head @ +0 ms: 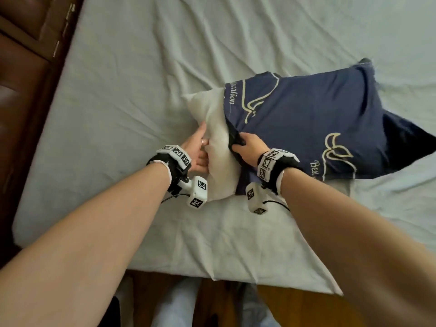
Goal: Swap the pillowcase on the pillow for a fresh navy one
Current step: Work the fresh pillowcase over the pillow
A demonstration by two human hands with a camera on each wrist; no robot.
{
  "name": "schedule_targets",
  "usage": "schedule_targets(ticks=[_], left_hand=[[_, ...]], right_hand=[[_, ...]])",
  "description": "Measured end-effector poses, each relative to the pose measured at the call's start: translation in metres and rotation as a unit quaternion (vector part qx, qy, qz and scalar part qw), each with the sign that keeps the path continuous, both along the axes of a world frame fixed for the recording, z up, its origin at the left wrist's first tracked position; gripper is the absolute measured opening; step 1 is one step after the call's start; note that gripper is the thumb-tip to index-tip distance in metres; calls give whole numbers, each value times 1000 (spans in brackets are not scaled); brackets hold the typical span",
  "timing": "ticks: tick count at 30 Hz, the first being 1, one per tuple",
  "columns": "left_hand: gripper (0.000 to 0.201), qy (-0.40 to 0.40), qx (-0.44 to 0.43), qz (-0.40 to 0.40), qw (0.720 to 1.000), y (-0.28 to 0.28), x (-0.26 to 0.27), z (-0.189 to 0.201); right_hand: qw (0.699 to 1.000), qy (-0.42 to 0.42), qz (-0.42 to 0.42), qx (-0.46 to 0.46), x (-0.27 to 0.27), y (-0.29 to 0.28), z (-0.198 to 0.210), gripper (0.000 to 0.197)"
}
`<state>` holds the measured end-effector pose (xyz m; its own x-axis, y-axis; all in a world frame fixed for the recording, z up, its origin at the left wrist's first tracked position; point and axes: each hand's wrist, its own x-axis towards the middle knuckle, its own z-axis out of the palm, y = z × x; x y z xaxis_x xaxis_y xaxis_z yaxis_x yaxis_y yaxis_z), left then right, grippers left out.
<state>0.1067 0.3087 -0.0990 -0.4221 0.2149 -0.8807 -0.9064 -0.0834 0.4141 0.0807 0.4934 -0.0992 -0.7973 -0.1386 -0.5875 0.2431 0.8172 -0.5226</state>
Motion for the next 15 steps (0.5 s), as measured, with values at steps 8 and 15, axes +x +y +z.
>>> schedule_targets(ticks=[8,15], left_hand=[[108,-59,-66,-145,985,4,13,20],[77,59,-308,-58,948,-10,11,13]], right_hand=[[984,-145,100,17,29,-1,29,19],[990,-35,1,137,38,-6,43,67]])
